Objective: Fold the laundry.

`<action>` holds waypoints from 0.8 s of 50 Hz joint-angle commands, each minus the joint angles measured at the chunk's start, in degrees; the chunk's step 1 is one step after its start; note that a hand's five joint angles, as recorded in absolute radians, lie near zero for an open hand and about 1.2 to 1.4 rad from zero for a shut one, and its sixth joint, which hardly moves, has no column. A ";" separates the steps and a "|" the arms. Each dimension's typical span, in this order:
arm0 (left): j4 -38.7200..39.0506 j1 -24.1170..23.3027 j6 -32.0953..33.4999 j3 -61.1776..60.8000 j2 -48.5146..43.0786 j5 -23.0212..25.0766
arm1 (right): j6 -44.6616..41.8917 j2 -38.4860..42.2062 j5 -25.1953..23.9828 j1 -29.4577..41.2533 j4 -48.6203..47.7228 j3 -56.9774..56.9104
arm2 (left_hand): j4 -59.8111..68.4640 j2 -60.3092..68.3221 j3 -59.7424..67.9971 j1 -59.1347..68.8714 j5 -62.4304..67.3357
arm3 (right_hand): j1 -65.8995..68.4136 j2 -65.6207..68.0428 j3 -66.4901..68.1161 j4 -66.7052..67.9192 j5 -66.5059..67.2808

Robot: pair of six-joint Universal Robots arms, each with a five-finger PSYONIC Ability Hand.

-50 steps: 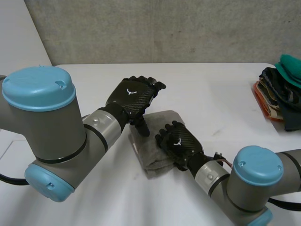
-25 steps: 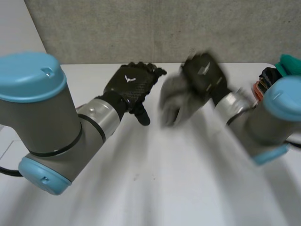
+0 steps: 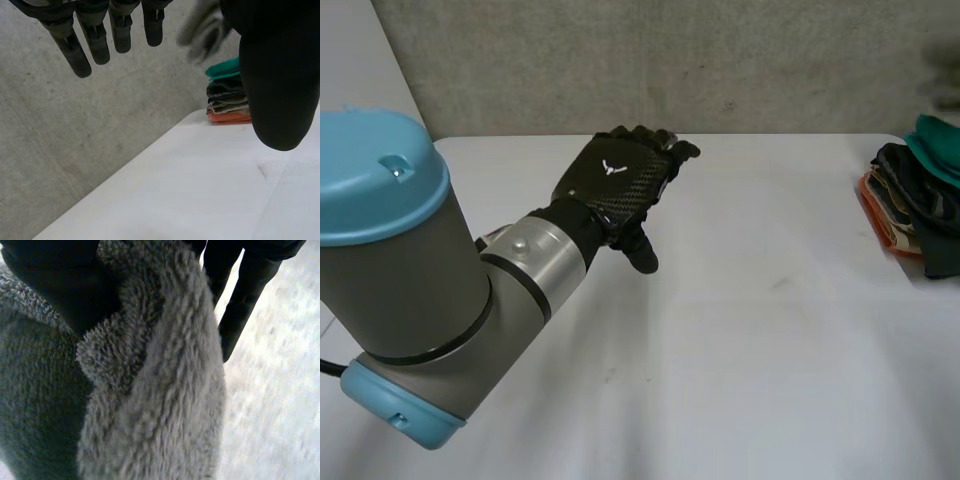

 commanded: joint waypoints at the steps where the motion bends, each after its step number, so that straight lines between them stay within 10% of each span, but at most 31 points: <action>1: 0.13 0.03 0.00 -1.74 -0.33 0.12 | 0.96 10.14 -13.72 -5.05 -0.49 0.61 | 0.29 0.06 -0.22 1.58 -0.97 | 21.12 13.96 12.50 11.21 16.78; 13: 0.83 -1.99 0.00 -2.36 0.20 0.65 | 1.05 7.96 -16.11 -7.77 -0.49 5.18 | -0.21 -0.44 -0.72 1.08 -1.48 | 21.12 13.96 12.50 11.21 16.78; 18: 1.80 -2.25 0.09 -2.62 0.64 1.09 | 1.14 4.18 -15.76 -7.86 3.63 7.03 | -1.22 -1.45 -1.73 0.07 -2.48 | -48.38 -55.55 -57.00 -58.29 -52.72; 26: 3.73 -2.61 -0.09 -3.77 1.96 7.50 | -3.42 -0.83 -14.00 -8.74 19.01 6.77 | -1.60 -1.84 -2.11 -0.31 -2.87 | -48.88 -56.04 -57.50 -58.79 -53.22; 40: 3.99 -2.69 -0.35 -4.56 6.26 8.21 | -25.58 -13.92 14.37 -11.82 36.25 5.63 | -1.60 -1.84 -2.11 -0.31 -2.87 | -48.88 -56.04 -57.50 -58.79 -53.22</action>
